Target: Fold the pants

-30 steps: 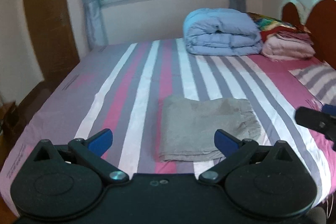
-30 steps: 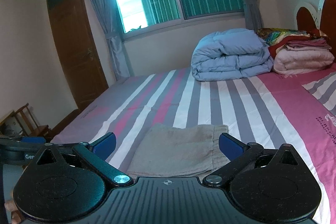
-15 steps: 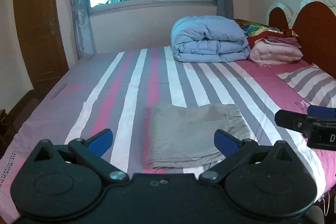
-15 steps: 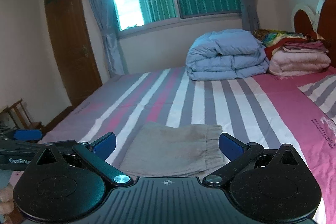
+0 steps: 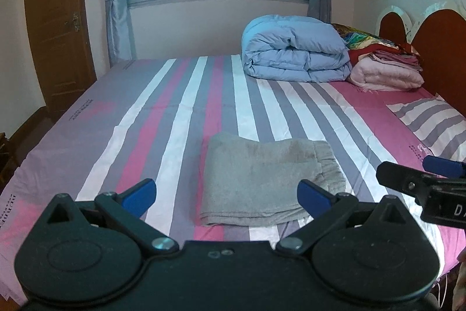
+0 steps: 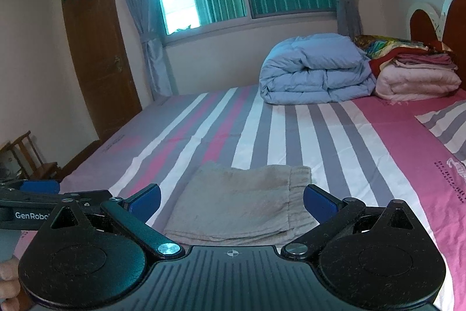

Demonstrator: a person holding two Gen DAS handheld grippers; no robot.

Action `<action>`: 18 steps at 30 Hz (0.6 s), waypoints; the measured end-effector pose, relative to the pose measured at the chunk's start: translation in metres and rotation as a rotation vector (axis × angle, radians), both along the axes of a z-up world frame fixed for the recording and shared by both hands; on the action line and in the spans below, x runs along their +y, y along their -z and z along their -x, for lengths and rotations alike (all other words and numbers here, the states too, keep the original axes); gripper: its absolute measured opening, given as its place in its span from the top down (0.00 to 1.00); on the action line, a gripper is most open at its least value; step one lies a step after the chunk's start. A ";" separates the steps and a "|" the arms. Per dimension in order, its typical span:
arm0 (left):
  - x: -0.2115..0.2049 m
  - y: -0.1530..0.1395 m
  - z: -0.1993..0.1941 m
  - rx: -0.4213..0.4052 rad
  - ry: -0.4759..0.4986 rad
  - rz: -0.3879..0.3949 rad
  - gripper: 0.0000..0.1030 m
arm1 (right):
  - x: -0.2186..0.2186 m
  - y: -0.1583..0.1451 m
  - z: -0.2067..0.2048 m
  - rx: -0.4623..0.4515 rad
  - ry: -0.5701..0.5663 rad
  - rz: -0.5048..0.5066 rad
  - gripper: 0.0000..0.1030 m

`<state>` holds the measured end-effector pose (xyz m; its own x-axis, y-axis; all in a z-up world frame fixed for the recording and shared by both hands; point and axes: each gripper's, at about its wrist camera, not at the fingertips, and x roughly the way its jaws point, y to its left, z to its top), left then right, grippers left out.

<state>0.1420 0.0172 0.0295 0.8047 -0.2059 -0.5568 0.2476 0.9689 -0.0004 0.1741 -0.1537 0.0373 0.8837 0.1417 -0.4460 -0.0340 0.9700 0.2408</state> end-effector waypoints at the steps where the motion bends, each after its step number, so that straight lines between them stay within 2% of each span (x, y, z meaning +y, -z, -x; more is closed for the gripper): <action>1: 0.000 0.000 -0.002 0.003 0.001 0.000 0.06 | 0.000 0.000 0.000 0.001 0.000 -0.001 0.00; 18: -0.001 0.014 -0.016 0.046 0.005 -0.003 0.06 | 0.002 0.009 -0.008 0.019 -0.011 -0.005 0.00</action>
<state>0.1575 0.0157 0.0159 0.7772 -0.2077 -0.5940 0.2520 0.9677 -0.0086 0.1820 -0.1512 0.0282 0.8736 0.1534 -0.4618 -0.0399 0.9684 0.2462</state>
